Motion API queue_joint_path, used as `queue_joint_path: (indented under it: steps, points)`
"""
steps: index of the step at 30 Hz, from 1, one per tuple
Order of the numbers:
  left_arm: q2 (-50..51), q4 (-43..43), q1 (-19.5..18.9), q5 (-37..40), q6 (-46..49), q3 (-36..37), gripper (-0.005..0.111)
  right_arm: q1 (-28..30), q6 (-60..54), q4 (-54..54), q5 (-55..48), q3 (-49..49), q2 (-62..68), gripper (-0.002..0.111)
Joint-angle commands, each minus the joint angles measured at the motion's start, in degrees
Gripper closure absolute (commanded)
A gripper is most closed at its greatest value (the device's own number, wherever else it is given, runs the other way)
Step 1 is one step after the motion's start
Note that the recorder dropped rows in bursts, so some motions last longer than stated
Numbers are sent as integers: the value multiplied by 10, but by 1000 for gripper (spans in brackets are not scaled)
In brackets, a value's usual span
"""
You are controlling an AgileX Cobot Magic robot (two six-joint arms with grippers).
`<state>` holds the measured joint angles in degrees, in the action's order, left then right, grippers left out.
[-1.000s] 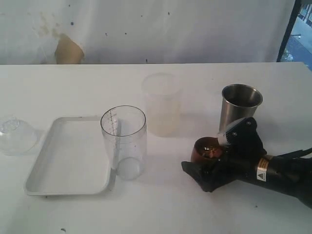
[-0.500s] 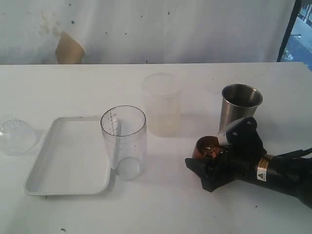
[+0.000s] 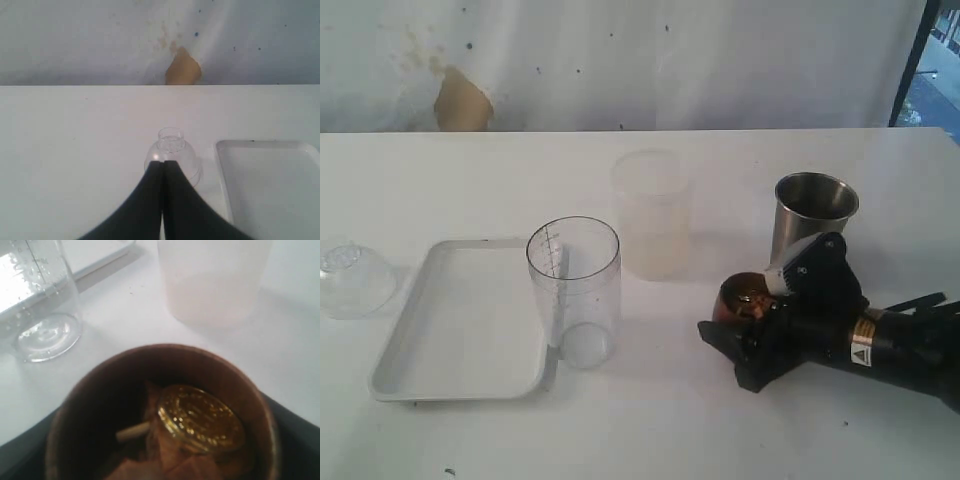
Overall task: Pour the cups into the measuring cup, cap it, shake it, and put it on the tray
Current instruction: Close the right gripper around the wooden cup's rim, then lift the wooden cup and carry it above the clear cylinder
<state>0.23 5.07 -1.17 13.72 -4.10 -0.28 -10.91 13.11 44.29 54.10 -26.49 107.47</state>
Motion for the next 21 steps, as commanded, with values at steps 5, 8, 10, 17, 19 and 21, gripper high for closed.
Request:
queue_joint_path:
  steps: [5, 8, 10, 17, 19, 21]
  points:
    - [-2, -4, 2, -2, -1, 3, 107, -2, 93, 59, -31, -9, -123, 108]
    - [-2, -4, 2, -2, -1, 3, 107, -24, 164, 84, -95, -36, -167, 108]
    - [-2, -4, 2, -2, -1, 3, 107, -49, 198, 95, -157, -63, -198, 108]
    - [-2, -4, 2, -2, -1, 3, 107, -137, 255, 109, -240, -164, -238, 108]
    - [-2, -4, 2, -2, -1, 3, 107, -151, 266, 110, -270, -199, -238, 108]
    - [-2, -4, 2, -2, -1, 3, 107, -159, 266, 110, -295, -230, -235, 108]
